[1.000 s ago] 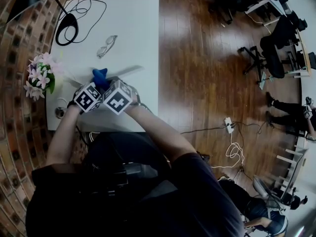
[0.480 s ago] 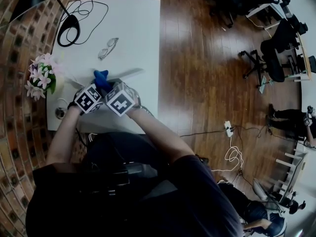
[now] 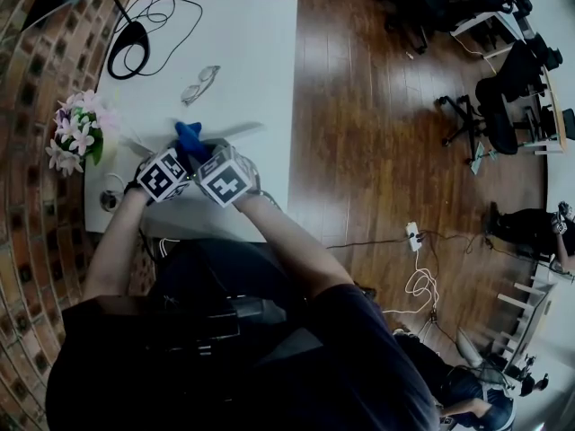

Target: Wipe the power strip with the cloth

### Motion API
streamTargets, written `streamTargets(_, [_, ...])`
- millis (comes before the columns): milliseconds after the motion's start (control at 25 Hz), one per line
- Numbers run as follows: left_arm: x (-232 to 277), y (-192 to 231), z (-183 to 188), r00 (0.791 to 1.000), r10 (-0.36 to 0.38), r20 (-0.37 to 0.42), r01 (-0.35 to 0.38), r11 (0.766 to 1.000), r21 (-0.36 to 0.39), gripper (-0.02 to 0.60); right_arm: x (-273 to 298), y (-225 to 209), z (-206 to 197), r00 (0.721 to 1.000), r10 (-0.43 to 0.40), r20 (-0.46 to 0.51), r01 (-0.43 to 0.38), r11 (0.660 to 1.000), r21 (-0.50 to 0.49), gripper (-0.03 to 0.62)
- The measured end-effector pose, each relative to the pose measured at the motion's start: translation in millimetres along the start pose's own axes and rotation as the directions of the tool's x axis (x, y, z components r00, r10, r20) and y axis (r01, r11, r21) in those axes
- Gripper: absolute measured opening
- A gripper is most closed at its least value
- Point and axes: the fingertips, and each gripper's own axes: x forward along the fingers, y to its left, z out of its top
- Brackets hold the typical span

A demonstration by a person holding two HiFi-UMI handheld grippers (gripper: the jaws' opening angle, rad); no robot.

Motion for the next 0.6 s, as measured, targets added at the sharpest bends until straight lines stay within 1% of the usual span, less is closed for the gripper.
streamTargets(160, [0.7, -0.3, -1.3, 1.000, -0.003, -0.005, 0.003, 1.000, -0.003, 0.176, -0.2, -5.4, -3.0, 1.000, -0.008, 0.011, 0.008, 1.000, 0.021, 0.063])
streamTargets(600, [0.9, 0.9, -2.2, 1.000, 0.000, -0.006, 0.000, 1.000, -0.003, 0.176, -5.7, -9.3, -1.5, 1.000, -0.006, 0.022, 0.005, 0.999, 0.040, 0.063])
